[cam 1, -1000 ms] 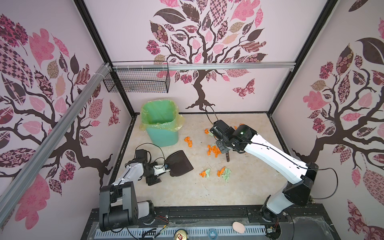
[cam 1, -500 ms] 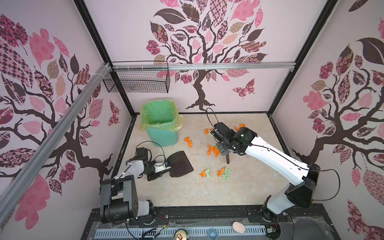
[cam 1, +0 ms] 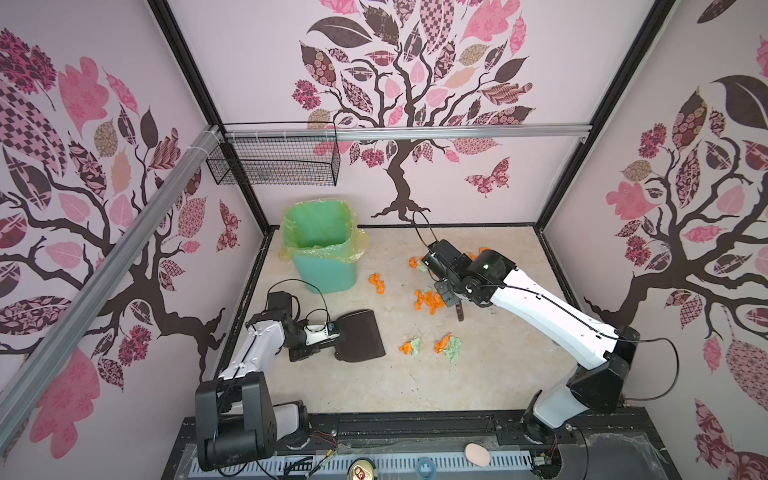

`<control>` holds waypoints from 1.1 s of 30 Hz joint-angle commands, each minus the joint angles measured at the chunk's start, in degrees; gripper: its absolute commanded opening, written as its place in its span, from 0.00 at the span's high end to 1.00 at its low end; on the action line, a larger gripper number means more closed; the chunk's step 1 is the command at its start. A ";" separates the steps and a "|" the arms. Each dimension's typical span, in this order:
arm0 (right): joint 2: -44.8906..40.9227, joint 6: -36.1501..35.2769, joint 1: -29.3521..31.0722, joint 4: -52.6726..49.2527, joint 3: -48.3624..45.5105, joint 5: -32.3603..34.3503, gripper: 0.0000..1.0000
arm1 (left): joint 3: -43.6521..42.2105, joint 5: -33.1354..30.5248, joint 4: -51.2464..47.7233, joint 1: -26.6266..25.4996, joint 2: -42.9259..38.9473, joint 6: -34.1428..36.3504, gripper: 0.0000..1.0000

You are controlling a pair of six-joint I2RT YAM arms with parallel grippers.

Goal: Sweep away the paper scraps from the table
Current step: 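Sweep scraps with the brush toward the dustpan while left gripper holds it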

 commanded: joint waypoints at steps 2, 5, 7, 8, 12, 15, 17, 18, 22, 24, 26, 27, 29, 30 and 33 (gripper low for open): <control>7.21 -8.85 -5.24 -0.88 9.27 2.61 0.99 | 5.13 -2.02 -9.15 0.06 0.06 1.63 0.76; 14.32 -13.01 -7.89 -4.66 16.91 1.24 0.97 | 8.20 -3.13 -11.40 -0.75 1.93 -0.18 0.77; 20.38 -14.75 -7.96 -10.43 23.30 1.88 0.96 | 9.37 -5.36 -10.76 -2.83 3.29 -2.24 0.78; 21.18 -15.42 -7.89 -9.97 23.23 2.74 0.97 | 9.69 -6.34 -10.37 -3.98 3.91 -2.97 0.78; 23.10 -15.11 -7.93 -9.68 25.77 2.12 0.99 | 10.03 -8.72 -8.14 -8.35 5.73 -5.46 0.80; 23.58 -15.00 -7.54 -9.68 24.93 0.86 0.99 | 9.22 -11.53 -3.68 -11.63 7.20 -7.84 0.80; 24.27 -14.91 -6.79 -9.77 23.87 0.74 0.99 | 9.26 -13.18 -1.26 -13.29 8.72 -9.46 0.80; 24.64 -14.81 -6.37 -9.84 23.81 0.17 0.99 | 9.64 -13.44 -0.74 -13.82 9.44 -10.27 0.80; 26.62 -14.72 -3.72 -9.93 25.65 -3.40 0.99 | 11.96 -13.77 -0.83 -15.48 12.02 -13.09 0.80; 27.53 -14.76 -2.41 -9.94 25.84 -3.88 0.99 | 12.14 -13.85 -0.72 -16.10 11.97 -13.66 0.81; 28.48 -14.69 -1.29 -9.94 28.18 -4.60 0.99 | 11.87 -13.89 -0.75 -16.76 11.53 -13.80 0.81; 28.77 -14.72 -0.88 -9.87 28.51 -5.04 0.99 | 11.72 -13.92 -0.80 -17.05 11.29 -13.90 0.81; 29.54 -14.70 -0.20 -10.01 28.59 -6.28 0.99 | 11.68 -13.92 -1.07 -17.54 10.69 -14.17 0.81; 29.80 -14.68 0.14 -10.10 28.49 -6.79 0.99 | 11.70 -13.86 -1.23 -17.65 10.59 -14.21 0.81; 30.11 -14.34 1.66 -10.47 27.87 -7.88 1.00 | 12.05 -13.65 -1.61 -17.74 10.27 -14.28 0.81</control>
